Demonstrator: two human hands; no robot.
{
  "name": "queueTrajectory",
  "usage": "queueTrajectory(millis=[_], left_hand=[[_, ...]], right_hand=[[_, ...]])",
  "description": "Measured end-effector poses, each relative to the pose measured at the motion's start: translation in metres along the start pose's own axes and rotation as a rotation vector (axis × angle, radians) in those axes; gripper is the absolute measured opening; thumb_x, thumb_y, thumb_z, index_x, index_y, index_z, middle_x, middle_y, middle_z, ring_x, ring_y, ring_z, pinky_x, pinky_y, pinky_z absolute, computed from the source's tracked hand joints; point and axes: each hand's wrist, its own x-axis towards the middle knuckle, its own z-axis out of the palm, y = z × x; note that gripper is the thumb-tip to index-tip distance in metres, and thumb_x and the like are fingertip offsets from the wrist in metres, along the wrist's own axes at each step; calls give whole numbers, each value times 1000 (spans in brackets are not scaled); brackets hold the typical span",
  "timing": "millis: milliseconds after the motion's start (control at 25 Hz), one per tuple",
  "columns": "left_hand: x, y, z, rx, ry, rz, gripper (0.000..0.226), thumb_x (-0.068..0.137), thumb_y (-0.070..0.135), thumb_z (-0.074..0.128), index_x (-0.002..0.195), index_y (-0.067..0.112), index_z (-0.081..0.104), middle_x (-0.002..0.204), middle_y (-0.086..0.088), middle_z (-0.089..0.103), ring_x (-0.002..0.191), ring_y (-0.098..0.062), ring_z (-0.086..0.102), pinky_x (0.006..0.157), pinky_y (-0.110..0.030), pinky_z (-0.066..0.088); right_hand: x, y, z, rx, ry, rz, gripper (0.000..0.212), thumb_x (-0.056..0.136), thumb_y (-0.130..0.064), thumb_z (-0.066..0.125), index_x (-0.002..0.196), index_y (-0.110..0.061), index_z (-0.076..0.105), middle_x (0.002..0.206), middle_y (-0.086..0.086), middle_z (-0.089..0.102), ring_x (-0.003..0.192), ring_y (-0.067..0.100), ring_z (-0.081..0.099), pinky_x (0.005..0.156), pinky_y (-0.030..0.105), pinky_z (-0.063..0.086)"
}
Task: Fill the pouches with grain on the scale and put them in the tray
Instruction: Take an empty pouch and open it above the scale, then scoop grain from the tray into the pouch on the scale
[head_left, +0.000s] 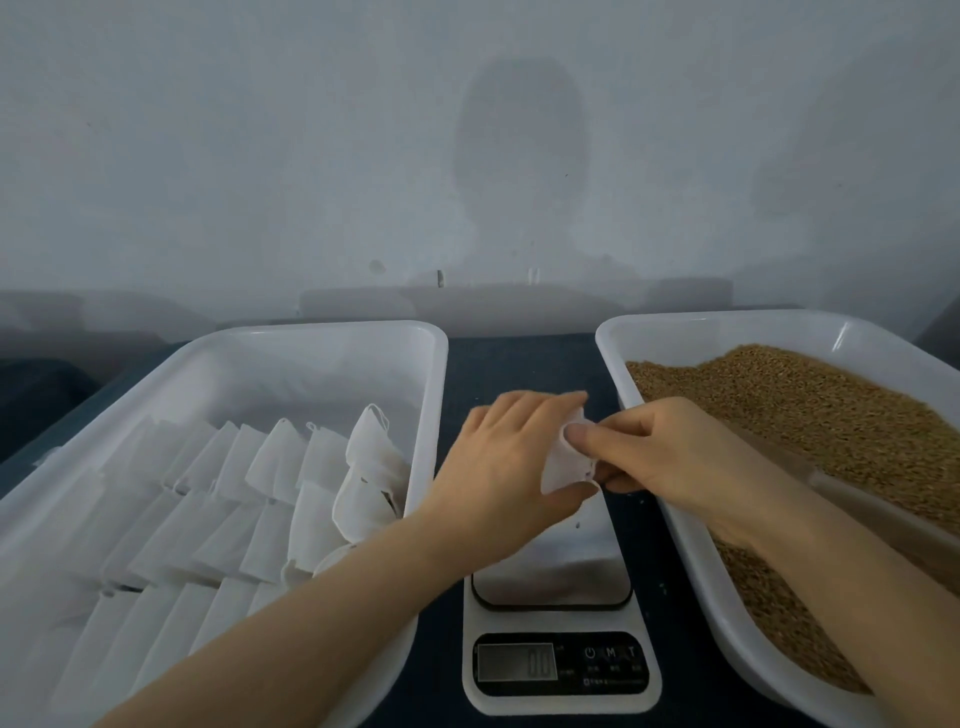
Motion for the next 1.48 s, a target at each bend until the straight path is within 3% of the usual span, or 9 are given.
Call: queueTrajectory(millis=[160,280,440,560,640,880,1080,1160,1480], left_hand=[[2,-5,-1,-328,-175,-283,64,78,34,76,133,30,43,131,11,52,109,-2,50,85,-8,42],[5,-5,-3,-457,-294,-375,65,76,33,79,130,32,43,130,12,52,110,-11,56,92,-27,52],[4,-8,-5,-510,-348,-411,67,73,34,80,130,34,43,131,14,51,111,-13,57,96,-35,52],[5,-10,-6,-518,-338,-416,70,72,34,81,131,37,42,130,14,51,108,-11,58,95,-34,52],[6,-10,-5,-522,-334,-414,71,72,34,81,130,38,42,128,16,51,106,-11,59,92,-32,53],[5,-13,-5,-532,-289,-405,69,70,34,82,127,38,44,123,18,55,97,-6,62,84,-22,54],[5,-13,-6,-527,-294,-409,69,71,34,81,128,38,42,123,18,53,98,-9,62,87,-25,55],[5,-13,-6,-519,-297,-406,70,72,34,81,130,36,42,126,16,52,103,-12,61,92,-31,54],[7,-13,-6,-512,-317,-418,72,74,34,80,133,35,39,133,14,49,111,-14,58,97,-35,51]], right_hand=[[-5,-3,-1,-109,-2,-84,18,91,-40,56,91,-31,72,74,-11,72,66,0,67,58,18,52],[-4,-3,-17,-176,133,-157,16,91,-41,53,99,-37,67,75,-13,70,61,-2,65,54,17,49],[-7,29,-90,-398,481,-134,23,86,-42,58,107,-37,66,101,-16,69,74,-4,60,76,24,46],[-15,77,-130,-854,226,196,45,82,-52,61,119,-27,62,119,-4,64,100,11,59,92,31,47],[-18,100,-130,-1025,38,353,43,82,-58,57,112,-28,64,101,-9,67,88,6,62,82,27,52],[-7,98,-117,-943,183,289,29,87,-48,58,78,-21,62,69,-3,65,55,8,58,45,17,39],[13,83,-103,-1326,422,153,11,94,-32,51,100,-24,56,73,-6,54,61,12,53,48,25,38],[23,80,-96,-1373,410,177,25,92,-23,53,117,-22,53,80,-3,54,65,17,51,49,26,36],[44,80,-78,-1079,337,110,17,96,-35,48,106,-30,61,89,-3,65,73,16,61,56,25,43]])
